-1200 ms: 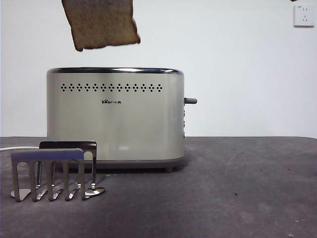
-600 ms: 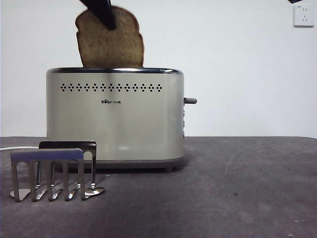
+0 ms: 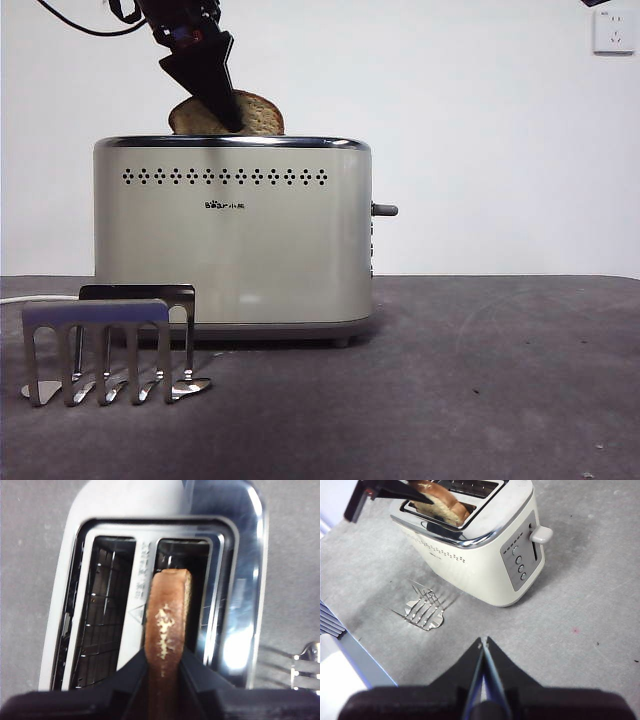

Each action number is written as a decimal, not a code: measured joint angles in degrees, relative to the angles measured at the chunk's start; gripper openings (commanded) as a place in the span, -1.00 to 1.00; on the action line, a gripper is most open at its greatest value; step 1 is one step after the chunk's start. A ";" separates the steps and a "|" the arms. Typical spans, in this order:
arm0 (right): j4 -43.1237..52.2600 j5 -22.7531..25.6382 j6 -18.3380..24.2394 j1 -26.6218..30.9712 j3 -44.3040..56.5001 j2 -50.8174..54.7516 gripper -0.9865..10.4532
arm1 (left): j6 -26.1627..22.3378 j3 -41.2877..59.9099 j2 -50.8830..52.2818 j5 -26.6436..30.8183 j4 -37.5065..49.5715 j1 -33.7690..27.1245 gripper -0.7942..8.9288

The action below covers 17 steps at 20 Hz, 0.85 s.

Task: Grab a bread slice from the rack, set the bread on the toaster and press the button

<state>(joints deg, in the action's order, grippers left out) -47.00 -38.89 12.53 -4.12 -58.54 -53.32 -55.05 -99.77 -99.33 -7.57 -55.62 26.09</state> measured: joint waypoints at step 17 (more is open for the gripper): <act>31.63 -4.48 -12.83 -3.39 0.00 -15.15 -0.85 | 20.74 0.00 14.86 3.08 1.25 0.00 -0.19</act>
<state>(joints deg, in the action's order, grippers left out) -15.38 -43.38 -0.30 -7.51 -58.54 -68.47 -34.30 -99.77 -84.47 -4.49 -54.37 26.09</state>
